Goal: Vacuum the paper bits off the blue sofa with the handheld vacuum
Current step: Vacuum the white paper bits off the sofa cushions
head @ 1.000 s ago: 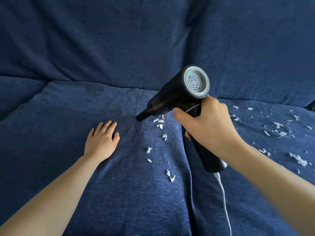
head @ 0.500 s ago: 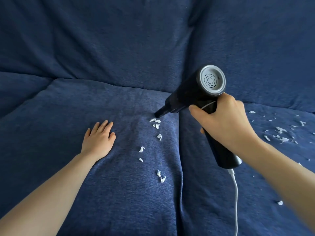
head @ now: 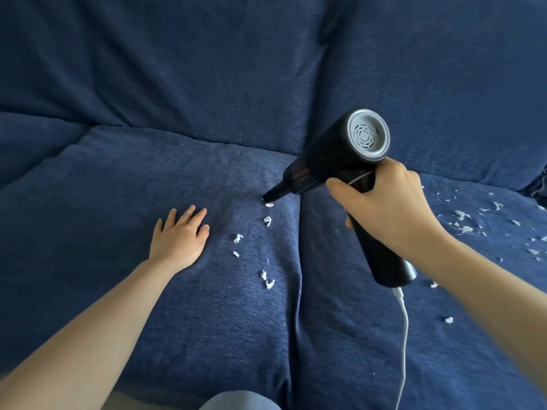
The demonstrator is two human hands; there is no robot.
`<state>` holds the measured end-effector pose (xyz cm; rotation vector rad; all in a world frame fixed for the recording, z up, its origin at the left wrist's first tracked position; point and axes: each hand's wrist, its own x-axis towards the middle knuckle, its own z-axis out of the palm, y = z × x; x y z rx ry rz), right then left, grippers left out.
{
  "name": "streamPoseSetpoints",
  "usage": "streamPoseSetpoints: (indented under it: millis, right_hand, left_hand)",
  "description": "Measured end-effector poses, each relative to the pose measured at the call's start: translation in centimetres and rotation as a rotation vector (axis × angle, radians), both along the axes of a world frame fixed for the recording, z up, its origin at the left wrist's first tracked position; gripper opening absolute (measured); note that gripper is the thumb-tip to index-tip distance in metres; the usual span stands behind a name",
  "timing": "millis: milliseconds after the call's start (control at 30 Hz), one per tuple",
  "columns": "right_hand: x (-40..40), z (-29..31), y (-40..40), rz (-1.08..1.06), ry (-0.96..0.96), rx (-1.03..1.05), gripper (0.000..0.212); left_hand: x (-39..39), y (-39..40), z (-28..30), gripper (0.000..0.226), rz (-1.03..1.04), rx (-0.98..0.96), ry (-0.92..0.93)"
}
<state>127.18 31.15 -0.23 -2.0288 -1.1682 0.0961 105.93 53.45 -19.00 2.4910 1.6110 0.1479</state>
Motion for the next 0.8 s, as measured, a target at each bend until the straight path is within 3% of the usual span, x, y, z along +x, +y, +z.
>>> streamPoseSetpoints:
  millis: [500,800]
  right_hand:
    - [-0.5,-0.1,-3.7,0.011,0.0,-0.036,0.023]
    - [-1.4,0.3,-5.4,0.036,0.029,-0.034,0.024]
  left_hand:
    - [-0.7,-2.3,-0.8,0.048,-0.019,0.118,-0.059]
    - [-0.6,-2.6,-0.4,0.047,-0.01,0.093,-0.066]
